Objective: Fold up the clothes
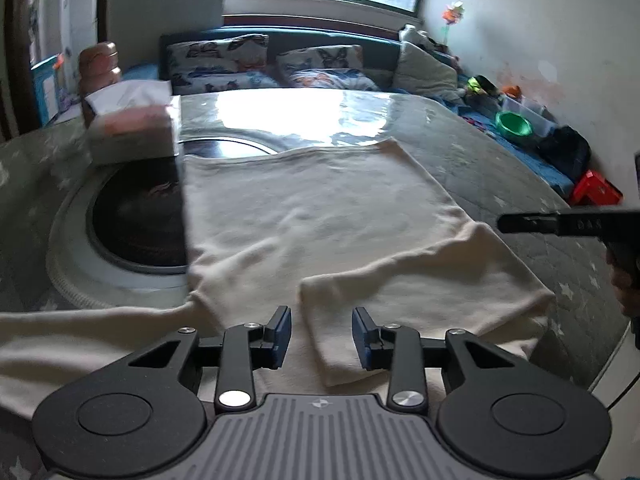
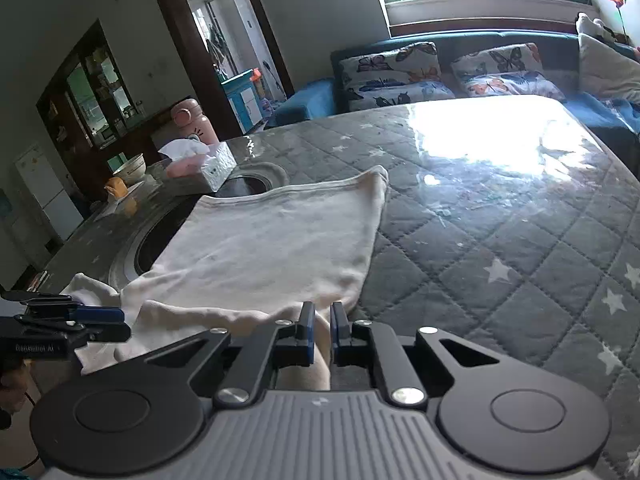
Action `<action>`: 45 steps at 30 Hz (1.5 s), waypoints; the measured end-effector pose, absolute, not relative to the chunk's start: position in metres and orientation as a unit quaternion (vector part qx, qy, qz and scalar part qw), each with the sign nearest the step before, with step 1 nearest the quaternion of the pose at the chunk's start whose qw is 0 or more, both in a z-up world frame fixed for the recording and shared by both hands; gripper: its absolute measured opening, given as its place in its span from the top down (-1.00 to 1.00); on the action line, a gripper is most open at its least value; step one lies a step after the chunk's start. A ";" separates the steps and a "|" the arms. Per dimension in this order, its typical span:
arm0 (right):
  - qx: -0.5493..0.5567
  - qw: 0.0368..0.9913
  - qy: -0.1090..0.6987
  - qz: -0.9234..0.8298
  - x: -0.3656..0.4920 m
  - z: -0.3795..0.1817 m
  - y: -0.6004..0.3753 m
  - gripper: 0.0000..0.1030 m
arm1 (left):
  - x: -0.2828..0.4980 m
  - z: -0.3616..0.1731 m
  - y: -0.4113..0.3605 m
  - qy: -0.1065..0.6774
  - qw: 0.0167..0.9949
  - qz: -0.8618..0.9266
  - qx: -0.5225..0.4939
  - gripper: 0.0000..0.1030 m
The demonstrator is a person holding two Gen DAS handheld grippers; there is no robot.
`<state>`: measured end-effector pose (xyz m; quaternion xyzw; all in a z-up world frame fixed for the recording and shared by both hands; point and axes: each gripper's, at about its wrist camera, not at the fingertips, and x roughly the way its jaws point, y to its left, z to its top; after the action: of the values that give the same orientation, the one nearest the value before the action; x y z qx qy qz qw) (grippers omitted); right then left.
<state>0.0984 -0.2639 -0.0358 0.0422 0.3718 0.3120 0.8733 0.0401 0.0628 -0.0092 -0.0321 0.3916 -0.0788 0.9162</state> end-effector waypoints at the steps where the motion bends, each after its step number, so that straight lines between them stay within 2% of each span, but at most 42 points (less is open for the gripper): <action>1: 0.042 0.873 0.372 0.312 0.098 -0.036 -0.262 0.77 | 0.041 -0.011 0.060 0.396 0.914 -0.081 -0.030 0.29; 6: 0.028 0.873 0.372 0.314 0.091 -0.037 -0.258 0.65 | 0.043 -0.020 0.055 0.407 0.910 -0.079 -0.025 0.34; 8: 0.022 0.872 0.372 0.318 0.086 -0.038 -0.256 0.59 | 0.043 -0.021 0.054 0.405 0.911 -0.077 -0.025 0.61; 10: 0.003 0.874 0.365 0.320 0.079 -0.038 -0.253 0.41 | 0.043 -0.020 0.056 0.405 0.911 -0.077 -0.032 0.88; 12: -0.022 0.882 0.349 0.316 0.067 -0.037 -0.250 0.37 | 0.039 -0.012 0.058 0.395 0.915 -0.075 -0.035 0.90; 19: -0.069 0.886 0.343 0.304 0.048 -0.038 -0.252 0.40 | 0.032 0.001 0.063 0.381 0.921 -0.075 -0.038 0.90; 23: -0.045 0.887 0.320 0.331 0.051 -0.024 -0.244 0.45 | 0.035 -0.004 0.064 0.389 0.917 -0.075 -0.048 0.90; 28: -0.034 0.876 0.333 0.348 0.066 -0.038 -0.225 0.47 | 0.033 -0.009 0.069 0.395 0.914 -0.071 -0.058 0.90; 29: -0.033 0.878 0.338 0.338 0.069 -0.043 -0.226 0.50 | 0.033 -0.010 0.070 0.396 0.914 -0.070 -0.060 0.90; 31: -0.026 0.881 0.345 0.322 0.072 -0.052 -0.232 0.74 | 0.032 -0.012 0.073 0.398 0.912 -0.069 -0.064 0.90; 34: -0.023 0.883 0.348 0.315 0.067 -0.047 -0.238 0.75 | 0.030 -0.014 0.076 0.402 0.911 -0.067 -0.070 0.89; 38: -0.044 0.886 0.337 0.317 0.060 -0.038 -0.234 0.73 | 0.026 -0.017 0.085 0.405 0.909 -0.056 -0.078 0.75; 42: -0.051 0.882 0.350 0.311 0.066 -0.045 -0.228 0.73 | 0.016 -0.015 0.106 0.401 0.912 -0.022 -0.085 0.70; 45: -0.059 0.880 0.350 0.315 0.062 -0.040 -0.224 0.71 | 0.008 -0.014 0.121 0.397 0.913 0.004 -0.090 0.47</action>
<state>0.0625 -0.2245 -0.0402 -0.0590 0.3495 0.3148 0.8805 0.0077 0.1206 -0.0142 -0.0901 0.3975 0.0039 0.9132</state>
